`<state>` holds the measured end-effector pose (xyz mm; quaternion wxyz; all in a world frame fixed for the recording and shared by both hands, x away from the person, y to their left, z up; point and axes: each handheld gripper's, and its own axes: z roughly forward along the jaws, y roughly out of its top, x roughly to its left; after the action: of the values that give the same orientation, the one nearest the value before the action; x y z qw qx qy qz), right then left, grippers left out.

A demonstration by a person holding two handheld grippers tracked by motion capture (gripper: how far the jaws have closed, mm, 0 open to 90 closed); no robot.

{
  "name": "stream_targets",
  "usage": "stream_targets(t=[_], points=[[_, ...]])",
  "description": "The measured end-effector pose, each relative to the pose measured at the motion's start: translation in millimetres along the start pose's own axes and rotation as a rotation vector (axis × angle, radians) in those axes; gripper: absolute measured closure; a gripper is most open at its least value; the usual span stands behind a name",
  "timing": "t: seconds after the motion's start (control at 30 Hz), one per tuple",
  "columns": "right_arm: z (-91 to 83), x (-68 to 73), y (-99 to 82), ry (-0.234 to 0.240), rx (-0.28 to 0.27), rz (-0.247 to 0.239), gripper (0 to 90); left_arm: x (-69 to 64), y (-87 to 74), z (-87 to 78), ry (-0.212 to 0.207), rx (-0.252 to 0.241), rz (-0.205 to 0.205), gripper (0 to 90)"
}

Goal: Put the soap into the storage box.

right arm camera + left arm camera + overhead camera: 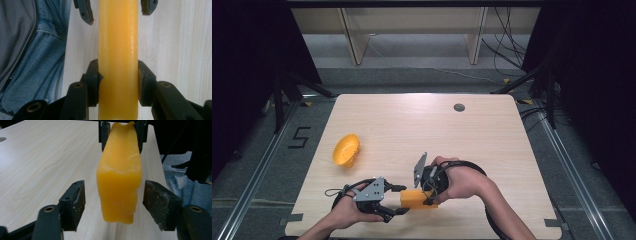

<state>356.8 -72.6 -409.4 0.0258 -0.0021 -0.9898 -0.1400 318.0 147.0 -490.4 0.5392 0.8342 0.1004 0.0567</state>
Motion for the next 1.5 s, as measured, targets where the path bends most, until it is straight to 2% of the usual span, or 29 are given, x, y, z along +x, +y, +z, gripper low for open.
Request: stream_targets(t=[0.1, 0.17, 0.3, 0.33, 0.37, 0.4, 0.5, 0.57, 0.67, 0.8, 0.83, 0.87, 0.9, 0.97, 1.0, 1.07, 1.13, 1.17, 1.23, 1.27, 1.3, 1.33, 1.37, 1.4, 1.47, 1.5], points=[[0.3, 0.8, 1.9, -0.002, 0.000, -0.004, 62.0, 1.3, -0.5, 1.0, -0.007, -0.001, 0.005, 39.2], [0.6, -0.6, 3.1, -0.004, -0.009, -0.031, 62.0, 1.3, -0.9, 0.7, -0.005, 0.002, -0.011, 43.0], [0.3, 0.9, 6.3, -0.007, -0.017, -0.031, 62.0, 2.0, -0.3, 0.9, -0.019, -0.008, -0.013, 52.5], [0.3, 0.9, 6.3, -0.007, -0.017, -0.031, 62.0, 2.6, -0.2, 0.2, -0.022, 0.000, -0.006, 52.5], [1.6, -1.4, 7.1, -0.010, -0.034, -0.064, 62.0, 1.4, -0.1, 0.6, -0.022, -0.012, -0.012, 55.4], [1.2, -1.3, 7.1, -0.017, -0.036, -0.062, 61.9, 2.2, 0.3, -1.1, -0.027, 0.006, -0.004, 56.0], [0.6, 2.4, 7.1, -0.020, -0.031, -0.055, 61.2, 2.2, 0.6, -1.9, -0.056, -0.006, -0.027, 59.2], [-0.2, 1.3, 6.3, -0.017, -0.040, -0.058, 60.5, 1.2, 1.3, -3.9, -0.044, -0.001, -0.017, 60.0], [-0.8, 1.1, 6.7, -0.016, -0.056, -0.058, 59.6, -0.9, 3.8, -5.8, -0.039, -0.002, -0.033, 60.2], [-7.0, 2.3, 6.0, -0.018, -0.110, -0.029, 48.2, -0.3, 4.2, -7.7, -0.028, 0.009, -0.051, 60.3], [-11.2, -0.9, 4.7, -0.036, -0.136, -0.044, 45.0, 1.7, 3.6, -9.3, -0.021, 0.023, -0.043, 60.4], [-11.2, -0.9, 4.7, -0.036, -0.136, -0.044, 45.0, 1.3, 3.0, -10.0, -0.002, 0.017, -0.059, 60.4], [-13.8, -0.8, 2.6, -0.053, -0.135, -0.027, 43.0, 2.4, 2.7, -12.0, 0.011, 0.022, -0.064, 60.4], [-21.5, -3.0, -6.6, -0.089, -0.175, 0.004, 39.6, 4.8, 1.8, -16.1, 0.031, 0.016, -0.086, 60.4], [-21.5, -3.0, -6.6, -0.089, -0.175, 0.004, 39.6, 4.7, 1.1, -18.7, 0.056, 0.015, -0.108, 60.4], [-27.8, -5.2, -16.7, -0.094, -0.202, 0.060, 38.8, 7.3, -1.1, -25.0, 0.097, 0.011, -0.134, 60.4], [-33.1, -8.7, -28.7, -0.126, -0.243, 0.110, 38.3, 10.9, -3.5, -31.3, 0.127, 0.000, -0.158, 60.4], [-34.2, -11.2, -35.2, -0.145, -0.262, 0.132, 38.0, 12.3, -4.4, -35.1, 0.156, 0.002, -0.166, 60.4], [-35.8, -13.1, -49.6, -0.182, -0.292, 0.237, 37.9, 15.7, -6.0, -41.3, 0.177, -0.016, -0.165, 60.4], [-34.4, -15.5, -56.9, -0.205, -0.313, 0.263, 38.2, 14.7, -6.6, -44.3, 0.200, -0.024, -0.197, 60.4], [-32.8, -16.7, -64.0, -0.220, -0.322, 0.301, 38.7, 14.2, -6.6, -47.7, 0.219, -0.038, -0.211, 60.5], [-30.4, -17.1, -72.8, -0.242, -0.331, 0.350, 39.9, 15.6, -6.5, -51.0, 0.231, -0.038, -0.189, 60.4], [-27.2, -18.8, -85.1, -0.278, -0.345, 0.408, 40.6, 14.8, -6.8, -52.8, 0.242, -0.044, -0.203, 60.5], [-27.2, -18.8, -85.1, -0.278, -0.345, 0.408, 40.6, 13.9, -7.0, -55.3, 0.270, -0.046, -0.208, 60.5], [-23.5, -17.5, -97.2, -0.293, -0.356, 0.491, 41.4, 13.1, -7.8, -60.3, 0.310, -0.043, -0.218, 60.5], [-21.4, -17.6, -102.8, -0.319, -0.365, 0.508, 41.8, 13.8, -8.9, -62.5, 0.322, -0.050, -0.215, 60.4]])
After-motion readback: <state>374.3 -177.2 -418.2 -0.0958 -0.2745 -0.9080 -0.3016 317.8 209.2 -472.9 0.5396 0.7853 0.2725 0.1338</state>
